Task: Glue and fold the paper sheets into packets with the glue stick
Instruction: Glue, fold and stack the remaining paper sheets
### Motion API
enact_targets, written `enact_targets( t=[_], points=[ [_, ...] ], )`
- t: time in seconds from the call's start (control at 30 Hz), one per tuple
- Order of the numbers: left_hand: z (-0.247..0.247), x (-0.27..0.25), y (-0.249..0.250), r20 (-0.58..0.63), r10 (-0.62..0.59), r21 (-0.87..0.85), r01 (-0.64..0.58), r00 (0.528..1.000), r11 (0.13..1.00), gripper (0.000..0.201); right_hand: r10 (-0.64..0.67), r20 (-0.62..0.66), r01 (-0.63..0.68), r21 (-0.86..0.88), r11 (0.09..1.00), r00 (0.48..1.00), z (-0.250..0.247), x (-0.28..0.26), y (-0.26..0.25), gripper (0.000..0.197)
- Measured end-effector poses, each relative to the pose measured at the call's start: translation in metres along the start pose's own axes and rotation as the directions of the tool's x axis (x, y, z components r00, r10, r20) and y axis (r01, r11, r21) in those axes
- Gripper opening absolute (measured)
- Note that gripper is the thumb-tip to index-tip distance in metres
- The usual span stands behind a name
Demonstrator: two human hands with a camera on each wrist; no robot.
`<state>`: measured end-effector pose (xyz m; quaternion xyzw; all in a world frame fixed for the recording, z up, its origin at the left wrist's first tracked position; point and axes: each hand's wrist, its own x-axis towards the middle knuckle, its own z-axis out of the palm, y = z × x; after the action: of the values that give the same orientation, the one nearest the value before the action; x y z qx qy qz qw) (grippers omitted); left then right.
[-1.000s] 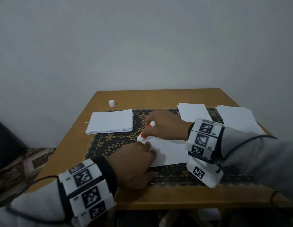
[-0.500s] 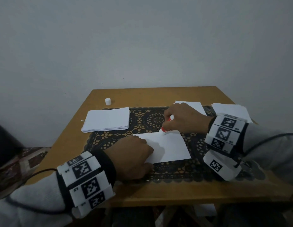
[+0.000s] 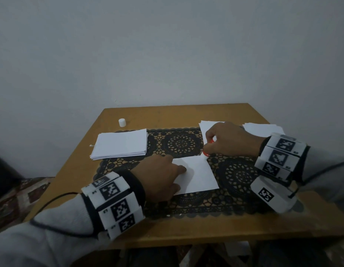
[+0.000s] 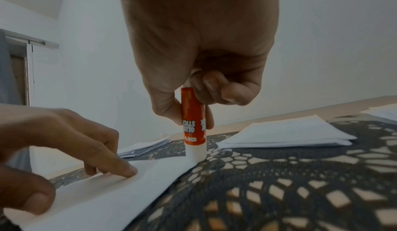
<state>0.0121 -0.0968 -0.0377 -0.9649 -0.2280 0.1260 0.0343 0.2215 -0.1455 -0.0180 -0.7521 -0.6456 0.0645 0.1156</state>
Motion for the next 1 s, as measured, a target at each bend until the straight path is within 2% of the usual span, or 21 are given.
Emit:
enact_targets(
  t=[0.1,0.2,0.43,0.57,1.0],
  points=[
    [-0.003,0.010,-0.002,0.035,-0.001,0.021,0.001,0.999,1.000,0.061,0.010,-0.033,-0.011,-0.002,1.000,0.999,-0.011,0.001,0.001,0.024],
    [-0.007,0.019,-0.002,0.061,0.006,0.067,-0.010,0.998,0.998,0.067,0.031,-0.080,-0.025,0.080,0.996,0.996,-0.020,0.003,0.001,0.024],
    [-0.008,0.029,0.004,0.070,0.031,0.183,-0.043,0.997,0.982,0.065,-0.056,-0.024,0.056,0.008,0.998,0.998,0.005,-0.007,0.001,0.017],
    [-0.007,0.028,0.003,0.071,0.018,0.189,-0.031,0.997,0.982,0.065,-0.126,0.003,0.126,0.061,0.990,0.992,0.010,-0.010,0.000,0.015],
    [-0.004,0.028,0.002,0.090,-0.006,0.149,-0.007,0.996,0.989,0.068,-0.122,0.092,0.110,0.123,0.986,0.988,0.004,-0.034,-0.001,0.011]
  ],
)
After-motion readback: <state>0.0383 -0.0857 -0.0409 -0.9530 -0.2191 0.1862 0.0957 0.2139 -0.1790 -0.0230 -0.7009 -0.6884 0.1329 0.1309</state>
